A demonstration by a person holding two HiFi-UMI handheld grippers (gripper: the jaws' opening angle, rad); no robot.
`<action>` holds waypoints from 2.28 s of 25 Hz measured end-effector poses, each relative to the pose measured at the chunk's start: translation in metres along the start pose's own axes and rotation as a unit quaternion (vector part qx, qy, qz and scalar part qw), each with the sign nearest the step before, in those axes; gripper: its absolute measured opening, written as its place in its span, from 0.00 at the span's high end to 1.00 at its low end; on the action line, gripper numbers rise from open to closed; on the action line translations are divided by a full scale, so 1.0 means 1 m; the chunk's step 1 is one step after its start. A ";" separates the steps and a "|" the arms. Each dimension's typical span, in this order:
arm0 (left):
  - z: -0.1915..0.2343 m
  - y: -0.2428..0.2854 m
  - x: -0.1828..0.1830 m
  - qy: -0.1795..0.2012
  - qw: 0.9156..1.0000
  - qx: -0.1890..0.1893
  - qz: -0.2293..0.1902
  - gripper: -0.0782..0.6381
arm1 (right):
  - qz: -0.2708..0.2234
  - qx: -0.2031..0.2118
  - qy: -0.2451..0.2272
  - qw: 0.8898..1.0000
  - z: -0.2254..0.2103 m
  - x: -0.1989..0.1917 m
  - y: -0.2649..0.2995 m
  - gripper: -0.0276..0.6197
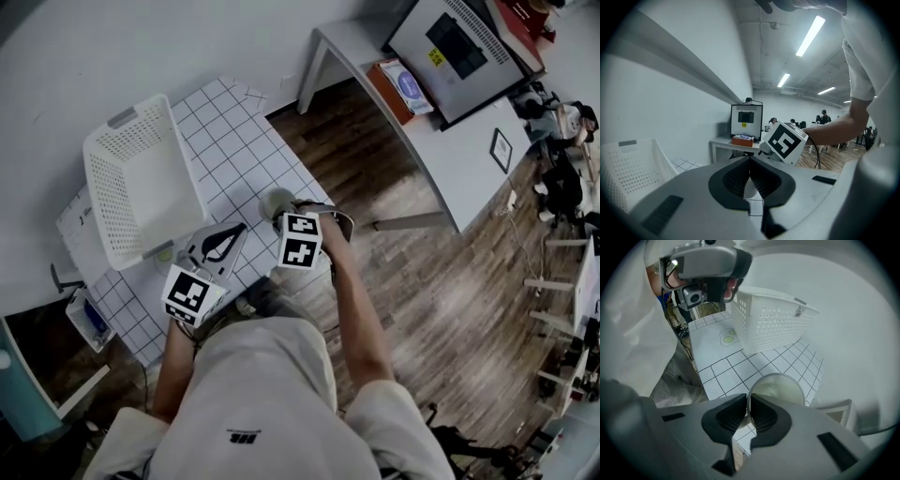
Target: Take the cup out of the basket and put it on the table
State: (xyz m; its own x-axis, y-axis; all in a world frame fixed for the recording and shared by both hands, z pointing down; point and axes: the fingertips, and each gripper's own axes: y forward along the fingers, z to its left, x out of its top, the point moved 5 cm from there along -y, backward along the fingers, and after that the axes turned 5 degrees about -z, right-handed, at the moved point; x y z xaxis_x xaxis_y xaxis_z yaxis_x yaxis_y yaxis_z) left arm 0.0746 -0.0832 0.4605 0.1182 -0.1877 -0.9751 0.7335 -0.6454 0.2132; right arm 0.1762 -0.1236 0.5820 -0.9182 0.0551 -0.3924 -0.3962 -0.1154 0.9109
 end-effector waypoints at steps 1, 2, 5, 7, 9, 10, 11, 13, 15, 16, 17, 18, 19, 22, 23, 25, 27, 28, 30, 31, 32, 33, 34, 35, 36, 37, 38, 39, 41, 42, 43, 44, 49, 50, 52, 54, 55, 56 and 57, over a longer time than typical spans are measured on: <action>0.000 0.001 -0.001 -0.001 1.000 -0.001 0.001 0.88 | 0.001 0.001 0.002 1.000 0.000 -0.001 0.002 0.90; 0.000 0.002 -0.002 -0.001 1.000 -0.001 0.003 0.88 | 0.001 0.002 0.003 1.000 0.000 -0.002 0.004 0.90; 0.001 0.005 -0.003 -0.004 1.000 -0.003 0.006 0.88 | 0.004 0.005 0.007 1.000 0.000 -0.005 0.008 0.90; 0.001 0.007 -0.005 -0.005 1.000 -0.004 0.008 0.88 | 0.007 0.007 0.007 1.000 0.000 -0.008 0.011 0.90; 0.000 0.009 -0.006 -0.007 1.000 -0.006 0.010 0.88 | 0.012 0.008 0.006 1.000 0.001 -0.010 0.013 0.90; 0.000 0.009 -0.007 -0.007 1.000 -0.006 0.011 0.88 | 0.014 0.008 0.005 1.000 0.001 -0.011 0.015 0.90; 0.000 0.010 -0.008 -0.007 1.000 -0.007 0.012 0.88 | 0.016 0.007 0.003 1.000 0.000 -0.011 0.016 0.90; 0.000 0.011 -0.009 -0.007 1.000 -0.008 0.013 0.88 | 0.020 0.008 0.001 1.000 0.000 -0.013 0.019 0.90; -0.001 0.012 -0.009 -0.007 1.000 -0.007 0.014 0.88 | 0.024 0.009 0.001 1.000 0.001 -0.015 0.022 0.90; -0.001 0.012 -0.009 -0.008 1.000 -0.006 0.015 0.88 | 0.025 0.010 0.000 1.000 0.001 -0.016 0.024 0.90; -0.001 0.012 -0.009 -0.009 1.000 -0.005 0.016 0.88 | 0.027 0.010 -0.001 1.000 0.002 -0.016 0.025 0.90; -0.001 0.013 -0.010 -0.010 1.000 -0.005 0.017 0.88 | 0.028 0.010 -0.002 1.000 0.002 -0.017 0.027 0.90; -0.001 0.013 -0.011 -0.010 1.000 -0.005 0.018 0.88 | 0.030 0.009 -0.003 1.000 0.003 -0.018 0.029 0.90; -0.002 0.013 -0.013 -0.011 1.000 -0.004 0.021 0.88 | 0.032 0.013 -0.004 0.999 0.005 -0.019 0.035 0.90; -0.002 0.013 -0.013 -0.011 1.000 -0.004 0.021 0.88 | 0.032 0.015 -0.004 0.999 0.006 -0.019 0.036 0.90; -0.002 0.013 -0.014 -0.012 1.000 -0.004 0.023 0.88 | 0.033 0.016 -0.005 0.999 0.007 -0.019 0.038 0.90; -0.003 0.013 -0.014 -0.012 1.000 -0.005 0.024 0.88 | 0.034 0.017 -0.005 0.999 0.009 -0.020 0.039 0.90; -0.003 0.014 -0.014 -0.013 1.000 -0.005 0.025 0.88 | 0.035 0.017 -0.006 0.999 0.009 -0.020 0.040 0.90; -0.004 0.015 -0.016 -0.015 1.000 -0.005 0.027 0.88 | 0.037 0.017 -0.006 0.999 0.010 -0.021 0.041 0.90; -0.004 0.015 -0.016 -0.016 0.999 -0.006 0.027 0.88 | 0.037 0.017 -0.007 0.999 0.011 -0.022 0.042 0.90; -0.004 0.015 -0.017 -0.015 1.000 -0.006 0.027 0.88 | 0.037 0.017 -0.007 0.999 0.011 -0.022 0.043 0.90; -0.004 0.015 -0.018 -0.014 1.000 -0.007 0.027 0.88 | 0.038 0.016 -0.008 0.999 0.012 -0.021 0.044 0.90; -0.004 0.015 -0.019 -0.013 1.000 -0.008 0.027 0.88 | 0.038 0.015 -0.008 0.999 0.012 -0.021 0.045 0.90; -0.004 0.015 -0.019 -0.013 1.000 -0.008 0.027 0.88 | 0.039 0.014 -0.009 0.999 0.012 -0.020 0.045 0.90; -0.004 0.015 -0.019 -0.013 1.000 -0.008 0.027 0.88 | 0.041 0.013 -0.010 0.999 0.012 -0.020 0.045 0.90; -0.004 0.015 -0.019 -0.013 1.000 -0.008 0.027 0.88 | 0.042 0.012 -0.011 0.999 0.012 -0.020 0.045 0.90; -0.004 0.015 -0.019 -0.014 0.999 -0.008 0.028 0.88 | 0.044 0.012 -0.012 0.999 0.012 -0.019 0.045 0.90; -0.004 0.015 -0.019 -0.015 0.999 -0.008 0.029 0.88 | 0.046 0.011 -0.013 0.999 0.012 -0.019 0.046 0.90; -0.004 0.014 -0.018 -0.016 0.999 -0.007 0.030 0.88 | 0.047 0.010 -0.015 0.999 0.012 -0.019 0.046 0.90; -0.004 0.014 -0.019 -0.016 0.999 -0.007 0.030 0.88 | 0.047 0.010 -0.015 0.999 0.012 -0.019 0.046 0.90; -0.004 0.014 -0.019 -0.016 0.999 -0.007 0.030 0.88 | 0.047 0.009 -0.015 0.999 0.012 -0.019 0.046 0.90; -0.004 0.014 -0.019 -0.015 0.999 -0.006 0.030 0.88 | 0.046 0.009 -0.015 0.999 0.013 -0.020 0.046 0.90; -0.005 0.013 -0.020 -0.016 0.999 -0.007 0.027 0.88 | 0.049 0.007 -0.016 0.999 0.013 -0.019 0.046 0.90; -0.005 0.013 -0.020 -0.016 0.999 -0.008 0.027 0.88 | 0.050 0.008 -0.015 0.999 0.013 -0.019 0.046 0.90; -0.004 0.012 -0.021 -0.014 1.000 -0.009 0.026 0.88 | 0.047 0.013 -0.014 0.999 0.014 -0.017 0.044 0.90; -0.004 0.012 -0.020 -0.015 1.000 -0.010 0.025 0.88 | 0.042 0.017 -0.011 0.999 0.015 -0.015 0.043 0.90; -0.004 0.011 -0.020 -0.016 0.999 -0.010 0.025 0.88 | 0.041 0.018 -0.010 0.999 0.015 -0.014 0.042 0.90; -0.004 0.011 -0.020 -0.017 0.999 -0.010 0.026 0.88 | 0.040 0.020 -0.009 0.999 0.015 -0.014 0.042 0.89; -0.004 0.011 -0.019 -0.017 0.999 -0.011 0.026 0.88 | 0.041 0.022 -0.009 0.999 0.016 -0.014 0.042 0.87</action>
State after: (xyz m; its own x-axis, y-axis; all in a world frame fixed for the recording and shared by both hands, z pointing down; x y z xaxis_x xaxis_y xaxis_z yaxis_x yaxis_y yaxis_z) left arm 0.0831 -0.0832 0.4815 0.1342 -0.2453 -0.9601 0.7412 -0.6182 0.2616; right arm 0.1721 -0.1134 0.6274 -0.9471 0.0643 -0.3145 -0.3189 -0.0756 0.9448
